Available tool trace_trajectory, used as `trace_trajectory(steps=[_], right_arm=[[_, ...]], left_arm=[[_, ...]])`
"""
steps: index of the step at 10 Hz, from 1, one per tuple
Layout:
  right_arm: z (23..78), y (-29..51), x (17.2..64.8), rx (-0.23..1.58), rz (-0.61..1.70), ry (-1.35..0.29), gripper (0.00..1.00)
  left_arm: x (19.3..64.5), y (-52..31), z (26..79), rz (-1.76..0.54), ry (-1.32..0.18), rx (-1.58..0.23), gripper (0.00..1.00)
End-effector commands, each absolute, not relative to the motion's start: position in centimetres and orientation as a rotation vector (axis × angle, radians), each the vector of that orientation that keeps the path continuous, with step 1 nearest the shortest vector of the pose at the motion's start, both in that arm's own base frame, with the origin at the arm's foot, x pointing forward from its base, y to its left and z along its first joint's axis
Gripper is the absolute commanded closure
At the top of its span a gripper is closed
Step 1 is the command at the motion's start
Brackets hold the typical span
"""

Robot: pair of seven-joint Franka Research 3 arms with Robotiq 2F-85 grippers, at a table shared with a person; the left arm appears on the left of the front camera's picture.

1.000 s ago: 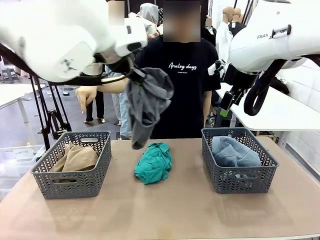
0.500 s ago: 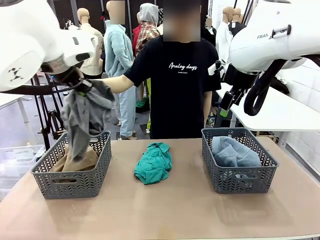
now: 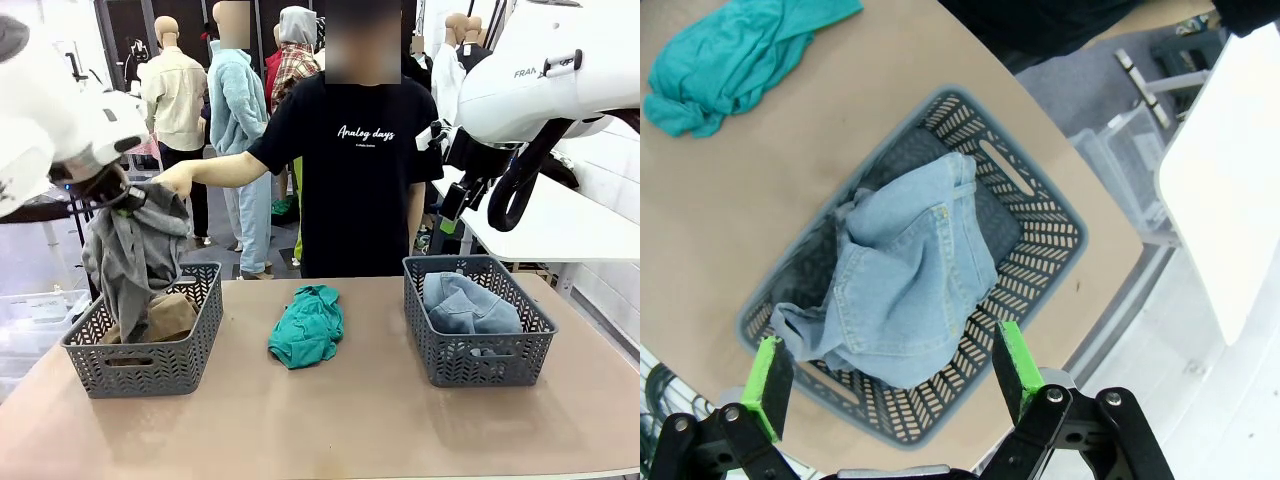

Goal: Sort the tops and bottoms.
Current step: Sort the clothes according to human instructions.

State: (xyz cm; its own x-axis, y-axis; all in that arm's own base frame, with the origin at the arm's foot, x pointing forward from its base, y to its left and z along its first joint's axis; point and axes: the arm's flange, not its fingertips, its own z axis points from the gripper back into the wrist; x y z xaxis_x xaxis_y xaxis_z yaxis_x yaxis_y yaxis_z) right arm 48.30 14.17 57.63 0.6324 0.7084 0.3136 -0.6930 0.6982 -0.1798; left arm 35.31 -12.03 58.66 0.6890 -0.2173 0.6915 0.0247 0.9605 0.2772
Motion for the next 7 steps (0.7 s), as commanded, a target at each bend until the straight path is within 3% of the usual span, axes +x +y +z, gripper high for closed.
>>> trace_trajectory(steps=[1,7], right_arm=[[57.6,14.2,48.2,-0.031,0.802,-0.376,0.00],[57.6,14.2,48.2,-0.031,0.802,-0.376,0.00]], left_arm=[[36.3,-11.1,55.9,-0.046,-0.837,0.285,1.00],[39.8,-11.8,47.5,-0.044,-0.725,0.200,1.00]])
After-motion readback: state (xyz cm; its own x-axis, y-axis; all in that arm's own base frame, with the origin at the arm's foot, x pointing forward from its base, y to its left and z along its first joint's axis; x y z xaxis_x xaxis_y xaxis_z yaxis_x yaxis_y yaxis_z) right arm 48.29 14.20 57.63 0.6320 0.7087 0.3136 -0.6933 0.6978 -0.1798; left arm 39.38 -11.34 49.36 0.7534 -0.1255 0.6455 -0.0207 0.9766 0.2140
